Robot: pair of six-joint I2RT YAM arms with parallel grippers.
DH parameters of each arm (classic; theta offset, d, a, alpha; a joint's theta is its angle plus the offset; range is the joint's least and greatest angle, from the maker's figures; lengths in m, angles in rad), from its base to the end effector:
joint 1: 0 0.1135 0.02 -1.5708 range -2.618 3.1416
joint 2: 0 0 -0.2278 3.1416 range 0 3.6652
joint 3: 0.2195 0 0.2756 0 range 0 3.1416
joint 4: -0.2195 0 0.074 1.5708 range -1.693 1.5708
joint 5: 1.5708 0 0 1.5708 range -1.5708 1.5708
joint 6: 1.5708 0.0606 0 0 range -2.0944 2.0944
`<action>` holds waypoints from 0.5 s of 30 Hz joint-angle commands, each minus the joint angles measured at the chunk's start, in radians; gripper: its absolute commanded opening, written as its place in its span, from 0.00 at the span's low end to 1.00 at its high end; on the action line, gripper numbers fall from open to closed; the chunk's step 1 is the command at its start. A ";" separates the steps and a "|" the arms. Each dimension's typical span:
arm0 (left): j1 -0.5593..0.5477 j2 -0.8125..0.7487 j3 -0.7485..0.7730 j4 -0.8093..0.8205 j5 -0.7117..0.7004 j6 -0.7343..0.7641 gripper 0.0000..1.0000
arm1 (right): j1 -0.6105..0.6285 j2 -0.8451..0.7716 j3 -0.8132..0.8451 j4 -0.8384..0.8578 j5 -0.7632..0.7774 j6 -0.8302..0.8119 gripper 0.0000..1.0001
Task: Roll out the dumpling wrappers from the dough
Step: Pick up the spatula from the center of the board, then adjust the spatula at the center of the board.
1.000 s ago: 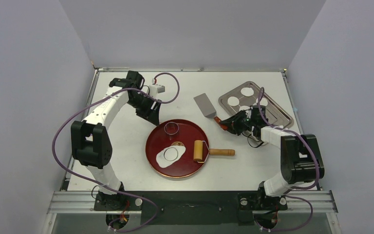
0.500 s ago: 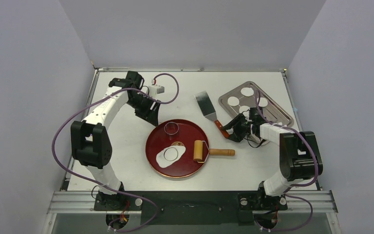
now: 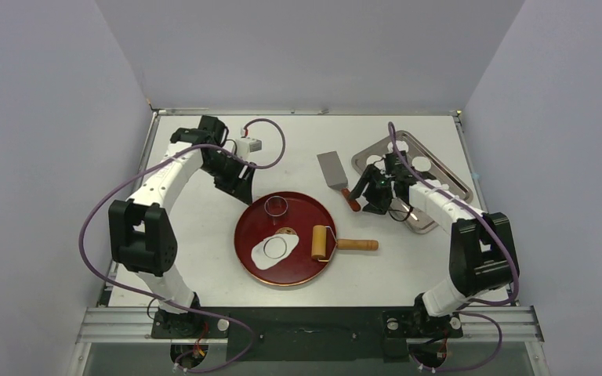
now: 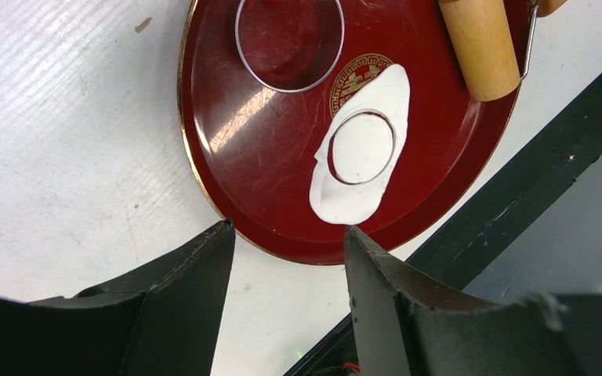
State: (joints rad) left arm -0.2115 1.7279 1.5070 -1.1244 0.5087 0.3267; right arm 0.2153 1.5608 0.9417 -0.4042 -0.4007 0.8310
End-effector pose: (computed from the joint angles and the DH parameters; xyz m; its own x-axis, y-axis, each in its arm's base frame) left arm 0.3454 -0.1044 0.2144 -0.8095 0.4605 -0.3641 0.5803 0.7214 -0.3779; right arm 0.3263 0.0956 0.1232 -0.8541 0.5094 -0.1049 0.3498 0.7119 0.6090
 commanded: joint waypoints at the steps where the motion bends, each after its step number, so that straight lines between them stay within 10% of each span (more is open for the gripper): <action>1: 0.013 -0.065 -0.016 0.008 0.018 0.025 0.51 | 0.074 -0.014 0.112 -0.097 0.156 -0.118 0.60; 8: 0.015 -0.089 -0.064 0.076 0.028 -0.017 0.51 | 0.199 -0.007 0.248 -0.244 0.387 -0.275 0.82; 15: 0.027 -0.110 -0.090 0.101 -0.004 -0.024 0.52 | 0.309 0.104 0.371 -0.371 0.584 -0.389 0.83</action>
State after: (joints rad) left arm -0.2001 1.6661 1.4342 -1.0714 0.5056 0.3138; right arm 0.4873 1.6005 1.2533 -0.6773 0.0216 0.5259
